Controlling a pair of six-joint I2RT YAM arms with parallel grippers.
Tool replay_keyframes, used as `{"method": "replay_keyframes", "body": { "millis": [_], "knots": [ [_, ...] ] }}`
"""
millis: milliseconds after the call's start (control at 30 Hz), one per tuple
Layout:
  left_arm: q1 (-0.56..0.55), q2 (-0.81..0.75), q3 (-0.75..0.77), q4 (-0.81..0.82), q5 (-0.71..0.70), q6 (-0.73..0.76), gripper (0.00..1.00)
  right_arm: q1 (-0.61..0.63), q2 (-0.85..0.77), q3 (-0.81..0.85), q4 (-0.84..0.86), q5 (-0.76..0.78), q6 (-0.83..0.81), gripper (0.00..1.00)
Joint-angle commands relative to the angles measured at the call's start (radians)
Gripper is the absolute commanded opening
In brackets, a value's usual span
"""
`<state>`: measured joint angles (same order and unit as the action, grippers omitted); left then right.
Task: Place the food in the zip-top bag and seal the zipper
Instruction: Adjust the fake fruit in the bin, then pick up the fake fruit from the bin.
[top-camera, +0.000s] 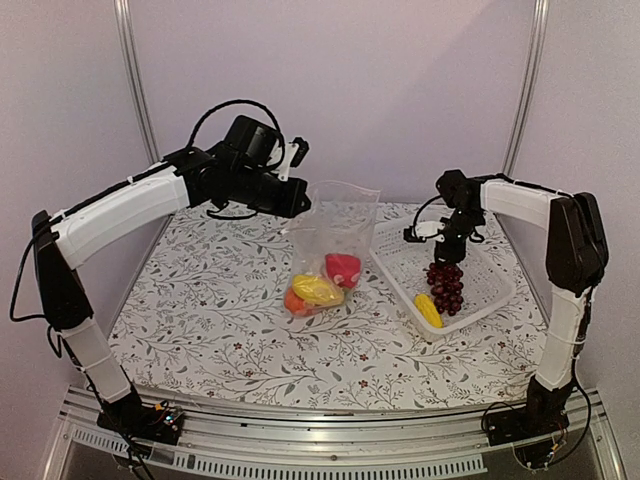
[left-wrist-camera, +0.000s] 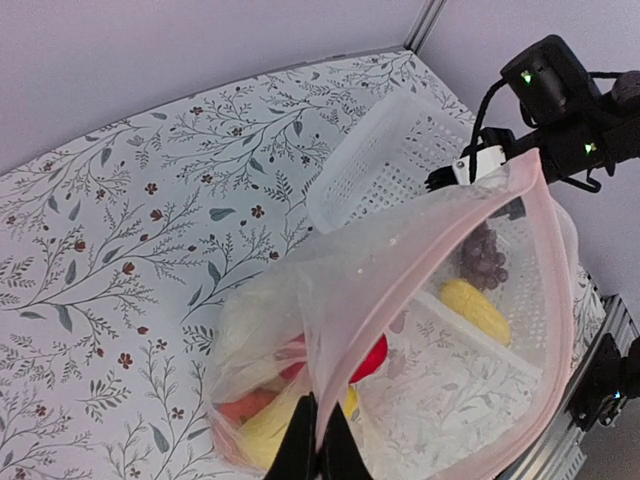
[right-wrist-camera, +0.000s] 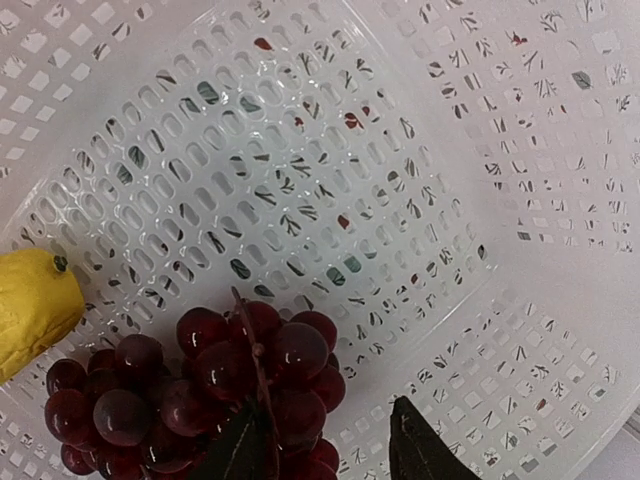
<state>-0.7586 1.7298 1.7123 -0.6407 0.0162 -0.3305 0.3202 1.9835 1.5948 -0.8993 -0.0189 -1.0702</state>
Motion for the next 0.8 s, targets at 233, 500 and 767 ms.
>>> {"method": "replay_keyframes", "body": {
  "millis": [233,500,767],
  "knots": [
    [0.013,0.034,0.027,0.007,0.027,-0.008,0.0,0.052,0.03,0.083,-0.038,-0.11,0.096,0.44],
    [0.013,0.024,0.008,0.01,0.027,-0.01,0.0,0.089,0.057,0.054,-0.054,-0.102,0.058,0.42],
    [0.013,0.02,-0.002,0.015,0.028,-0.017,0.0,0.096,0.089,0.052,-0.072,-0.058,0.041,0.41]
  ]
}}
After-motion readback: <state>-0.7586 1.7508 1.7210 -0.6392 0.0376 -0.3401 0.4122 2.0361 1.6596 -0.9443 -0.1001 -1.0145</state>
